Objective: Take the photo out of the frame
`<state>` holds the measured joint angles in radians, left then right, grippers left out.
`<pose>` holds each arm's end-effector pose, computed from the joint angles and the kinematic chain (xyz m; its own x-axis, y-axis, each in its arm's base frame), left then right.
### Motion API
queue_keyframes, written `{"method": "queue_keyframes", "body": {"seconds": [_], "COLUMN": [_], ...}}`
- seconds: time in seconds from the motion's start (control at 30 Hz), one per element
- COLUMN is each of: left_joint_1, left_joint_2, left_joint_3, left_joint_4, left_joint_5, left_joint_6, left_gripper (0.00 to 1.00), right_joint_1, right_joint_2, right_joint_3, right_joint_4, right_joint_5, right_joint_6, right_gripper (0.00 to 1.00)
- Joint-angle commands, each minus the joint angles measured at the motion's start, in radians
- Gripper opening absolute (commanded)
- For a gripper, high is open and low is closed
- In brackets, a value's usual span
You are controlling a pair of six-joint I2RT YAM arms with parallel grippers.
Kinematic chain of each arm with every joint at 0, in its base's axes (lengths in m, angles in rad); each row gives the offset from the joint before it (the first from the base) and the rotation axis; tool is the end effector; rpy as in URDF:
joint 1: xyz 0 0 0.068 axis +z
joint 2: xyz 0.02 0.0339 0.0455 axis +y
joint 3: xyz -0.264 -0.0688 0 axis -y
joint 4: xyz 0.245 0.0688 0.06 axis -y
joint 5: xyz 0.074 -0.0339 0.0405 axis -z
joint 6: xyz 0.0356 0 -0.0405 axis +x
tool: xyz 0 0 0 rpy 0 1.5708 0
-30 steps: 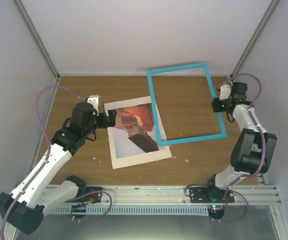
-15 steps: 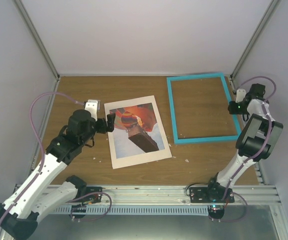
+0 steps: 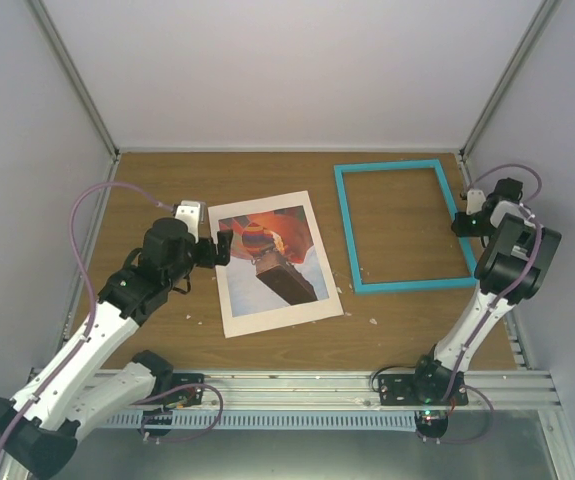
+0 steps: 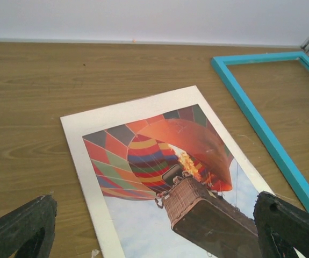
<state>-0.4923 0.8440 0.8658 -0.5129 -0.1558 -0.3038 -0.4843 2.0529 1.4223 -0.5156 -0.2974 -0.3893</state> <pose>0.1652 -0.0823 0.3246 -0.5002 -0.0671 -0.8633 0.2062 0.9591 -0.1940 0.3767 -0.1864 0.1530 -0.8745 0.0500 -0.4825 0.0069 0.9959 0.0907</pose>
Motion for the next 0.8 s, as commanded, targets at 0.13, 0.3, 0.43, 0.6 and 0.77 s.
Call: {"method": "queue_keyframes", "body": {"seconds": [0.13,0.3,0.43,0.6,0.77], "left_joint_1": [0.062,0.091,0.095,0.094,0.093], "left_joint_2": [0.055,0.091,0.13,0.225,0.283], "left_joint_3": [-0.017,-0.019,-0.029,-0.047,-0.103], "left_joint_4": [0.048,0.063,0.091,0.114,0.123], "left_joint_5": [0.065,0.121,0.184,0.276,0.311], "left_joint_6": [-0.008,-0.023,-0.063,-0.134,-0.184], "left_gripper": [0.99,0.99,0.99,0.99,0.99], "right_joint_1": [-0.013,-0.013,0.01,0.124,0.297], "right_joint_2": [0.08,0.048,-0.029,-0.167,-0.299], "right_joint_3": [0.078,0.074,0.036,-0.11,-0.274], "right_joint_4": [0.074,0.128,0.166,0.246,0.339], "right_joint_5": [0.023,0.033,0.094,0.08,0.055], "right_joint_6": [0.026,0.095,0.198,0.394,0.499], "right_gripper": [0.28,0.54,0.65,0.73,0.75]}}
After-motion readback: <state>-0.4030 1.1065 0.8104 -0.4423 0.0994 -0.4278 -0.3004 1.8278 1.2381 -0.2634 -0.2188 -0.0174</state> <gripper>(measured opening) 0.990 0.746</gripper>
